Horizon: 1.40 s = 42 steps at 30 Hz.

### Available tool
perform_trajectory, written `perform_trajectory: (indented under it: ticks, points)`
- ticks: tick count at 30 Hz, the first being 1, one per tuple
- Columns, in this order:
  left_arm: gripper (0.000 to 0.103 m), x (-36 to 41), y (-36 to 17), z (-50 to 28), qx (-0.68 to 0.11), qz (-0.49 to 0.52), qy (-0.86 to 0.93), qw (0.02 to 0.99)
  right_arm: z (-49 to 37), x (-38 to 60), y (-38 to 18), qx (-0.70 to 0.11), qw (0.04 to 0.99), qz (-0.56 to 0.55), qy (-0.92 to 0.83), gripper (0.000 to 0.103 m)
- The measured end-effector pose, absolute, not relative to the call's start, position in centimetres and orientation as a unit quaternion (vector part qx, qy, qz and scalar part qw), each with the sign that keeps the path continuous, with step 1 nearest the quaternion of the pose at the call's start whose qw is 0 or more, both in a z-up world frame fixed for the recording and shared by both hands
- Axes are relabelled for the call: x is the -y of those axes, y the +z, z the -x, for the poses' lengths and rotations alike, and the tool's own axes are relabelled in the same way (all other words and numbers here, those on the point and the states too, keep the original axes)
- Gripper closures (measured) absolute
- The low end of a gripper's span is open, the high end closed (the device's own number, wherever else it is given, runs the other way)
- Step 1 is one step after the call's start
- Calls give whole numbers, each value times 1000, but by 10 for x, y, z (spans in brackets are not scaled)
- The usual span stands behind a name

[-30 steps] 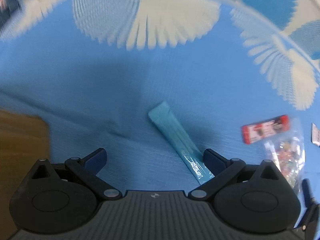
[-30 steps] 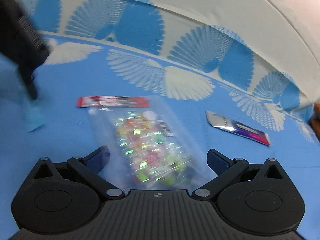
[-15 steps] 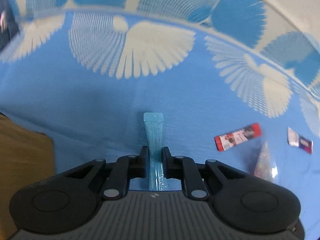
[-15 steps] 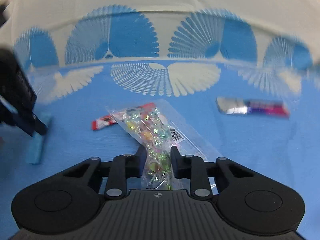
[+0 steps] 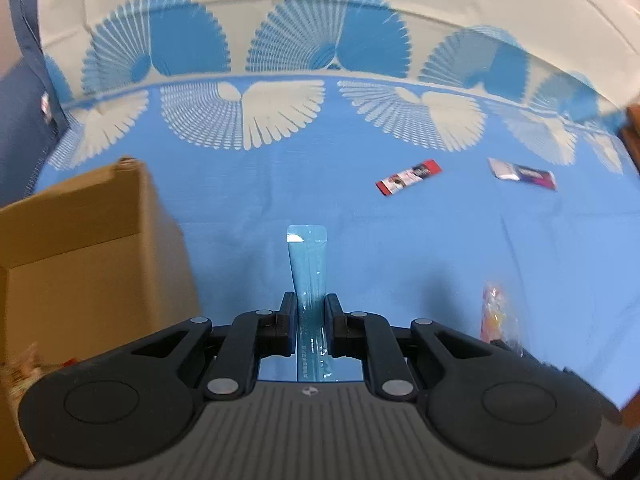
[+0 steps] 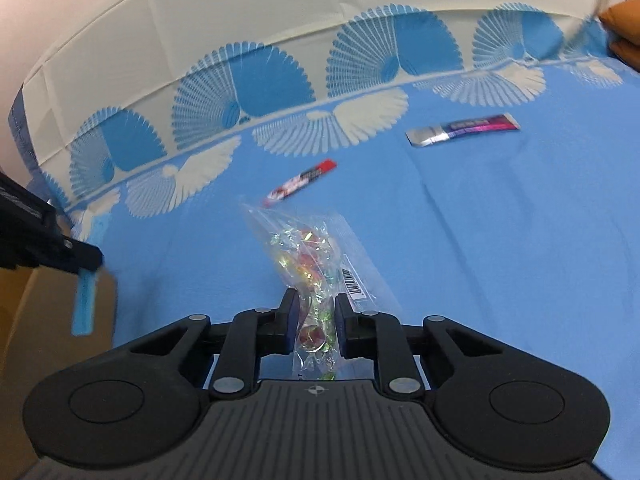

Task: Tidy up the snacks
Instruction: 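Grasp the blue stick with the left tool while the right tool grasps the clear candy bag, then carry the blue stick and candy bag over the box with both tools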

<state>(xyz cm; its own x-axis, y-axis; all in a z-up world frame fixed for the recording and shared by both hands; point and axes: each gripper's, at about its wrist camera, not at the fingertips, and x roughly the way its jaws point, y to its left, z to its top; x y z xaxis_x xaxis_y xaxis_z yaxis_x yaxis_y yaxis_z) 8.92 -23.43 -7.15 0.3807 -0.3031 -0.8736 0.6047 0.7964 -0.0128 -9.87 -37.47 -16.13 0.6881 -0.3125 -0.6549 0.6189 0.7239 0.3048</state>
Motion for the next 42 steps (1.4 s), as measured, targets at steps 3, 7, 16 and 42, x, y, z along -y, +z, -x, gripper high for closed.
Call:
perform_trajectory:
  ticks: [3, 7, 16, 42]
  points:
    - [88, 206, -53, -63, -461, -172, -286, 822, 112, 349, -144, -290, 884, -253, -264, 83]
    - [88, 165, -29, -37, -448, -178, -288, 828, 129, 316, -110, -267, 901, -223, -258, 83]
    - [88, 57, 10, 6, -430, -170, -264, 846, 163, 227, -40, -233, 940, -172, -180, 83]
    - [88, -95, 39, 64, -400, -97, -221, 884, 191, 58, 1, -243, 966, -54, -66, 83]
